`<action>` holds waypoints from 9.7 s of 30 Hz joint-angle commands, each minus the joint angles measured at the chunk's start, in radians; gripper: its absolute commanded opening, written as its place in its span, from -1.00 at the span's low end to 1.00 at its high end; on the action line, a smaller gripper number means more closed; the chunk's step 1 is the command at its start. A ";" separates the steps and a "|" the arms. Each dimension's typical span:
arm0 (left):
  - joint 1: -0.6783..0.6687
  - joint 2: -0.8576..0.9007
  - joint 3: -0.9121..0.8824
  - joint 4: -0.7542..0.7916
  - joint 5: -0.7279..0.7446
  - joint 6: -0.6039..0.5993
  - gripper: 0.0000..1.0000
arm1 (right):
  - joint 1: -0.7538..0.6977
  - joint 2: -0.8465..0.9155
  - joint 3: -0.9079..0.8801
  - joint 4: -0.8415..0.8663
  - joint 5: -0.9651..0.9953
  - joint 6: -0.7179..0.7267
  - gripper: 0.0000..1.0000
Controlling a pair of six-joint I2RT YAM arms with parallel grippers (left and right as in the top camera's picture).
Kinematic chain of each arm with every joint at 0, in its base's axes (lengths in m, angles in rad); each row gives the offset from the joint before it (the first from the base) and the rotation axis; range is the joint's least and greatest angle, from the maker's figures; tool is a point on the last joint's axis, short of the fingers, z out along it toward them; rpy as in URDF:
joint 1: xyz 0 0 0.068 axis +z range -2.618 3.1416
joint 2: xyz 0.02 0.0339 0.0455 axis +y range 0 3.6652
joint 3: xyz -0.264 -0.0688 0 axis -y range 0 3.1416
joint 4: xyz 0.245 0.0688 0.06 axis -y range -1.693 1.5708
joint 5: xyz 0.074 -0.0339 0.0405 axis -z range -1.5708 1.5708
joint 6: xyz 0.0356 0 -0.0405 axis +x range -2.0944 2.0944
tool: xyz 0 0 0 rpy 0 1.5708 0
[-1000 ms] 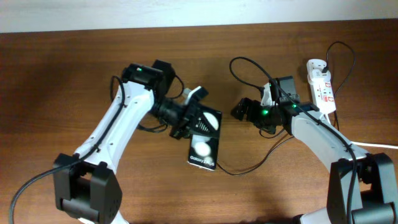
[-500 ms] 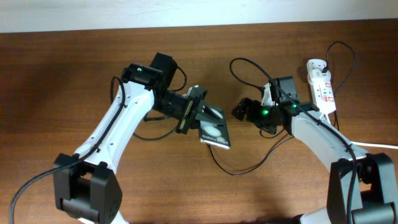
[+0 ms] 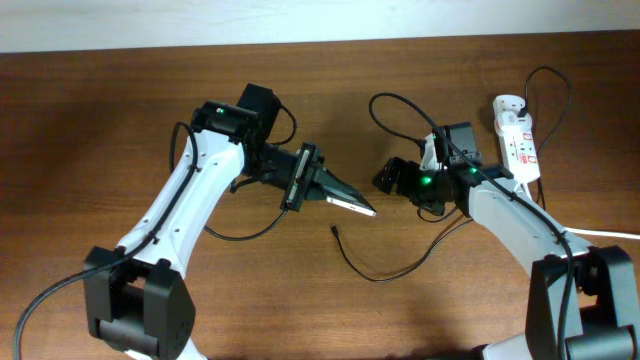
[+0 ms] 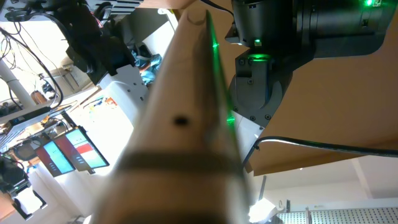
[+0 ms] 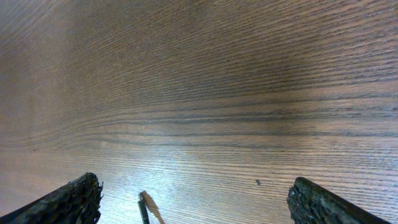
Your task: Plug charger to phone and switch on socket
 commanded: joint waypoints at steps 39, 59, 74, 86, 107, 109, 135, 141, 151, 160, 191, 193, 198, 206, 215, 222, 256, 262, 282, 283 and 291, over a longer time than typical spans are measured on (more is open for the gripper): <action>0.002 -0.001 0.008 -0.002 -0.147 0.000 -0.99 | 0.003 -0.006 0.002 0.000 0.013 -0.013 0.97; 0.063 -0.001 0.008 -0.002 -0.147 0.029 -1.00 | 0.003 -0.006 0.002 0.000 0.013 -0.013 0.97; 0.064 0.000 0.008 0.008 -0.911 0.225 -1.00 | 0.002 -0.006 0.002 0.000 0.013 -0.013 0.97; 0.063 0.023 0.008 0.245 -0.850 0.791 -1.00 | 0.002 -0.006 0.002 0.000 0.013 -0.013 0.97; 0.061 0.216 0.008 0.422 -0.684 1.115 -1.00 | 0.002 -0.006 0.002 0.000 0.013 -0.013 0.97; 0.061 0.216 0.008 0.417 -0.684 1.115 -1.00 | 0.002 -0.006 0.002 0.000 0.013 -0.013 0.97; 0.193 0.216 0.008 0.393 -0.115 1.196 -1.00 | 0.002 -0.006 0.002 0.000 0.013 -0.013 0.97; 0.200 0.216 0.008 0.403 -0.124 1.197 -1.00 | 0.002 -0.006 0.002 0.000 0.013 -0.013 0.97; 0.199 0.217 0.008 0.408 -0.326 1.197 -1.00 | 0.002 -0.006 0.002 0.000 0.013 -0.013 0.97; 0.200 0.217 0.006 0.391 -0.406 1.189 -1.00 | 0.047 -0.006 0.002 -0.106 -0.123 -0.024 -0.16; 0.323 0.217 0.004 0.357 -0.536 1.091 -1.00 | 0.324 0.101 0.010 -0.189 0.220 0.025 -0.79; 0.323 0.217 0.004 0.357 -0.536 1.091 -1.00 | 0.321 0.101 0.010 -0.194 0.220 0.025 -0.77; 0.323 0.217 0.004 0.357 -0.536 1.091 -1.00 | 0.323 0.102 0.010 -0.194 0.217 0.025 -0.24; 0.323 0.217 0.004 0.357 -0.536 1.091 -1.00 | 0.323 0.106 0.009 -0.131 0.240 -0.092 -0.20; 0.323 0.217 0.004 0.360 -0.536 1.091 -1.00 | 0.323 0.129 0.009 -0.103 0.270 -0.171 -0.50; 0.323 0.217 0.004 0.360 -0.536 1.091 -1.00 | 0.323 0.140 0.009 -0.051 0.268 -0.170 -0.92; 0.331 0.220 -0.058 0.455 -0.039 0.927 -1.00 | 0.557 -0.034 -0.018 0.544 -0.192 0.061 -0.92; 0.424 0.220 -0.058 0.499 -0.175 0.830 -1.00 | 0.513 -0.034 -0.021 0.436 -0.325 -0.013 -0.92; 0.452 0.220 -0.058 0.694 0.183 0.829 -1.00 | 0.458 -0.027 -0.020 0.669 -0.333 0.097 -0.92; 0.452 0.220 -0.058 0.694 0.180 0.829 -1.00 | 0.458 -0.027 -0.020 0.680 -0.330 0.097 -0.92; 0.449 0.220 -0.058 0.694 0.177 0.770 -1.00 | 0.459 -0.026 -0.020 0.682 -0.248 0.097 -0.92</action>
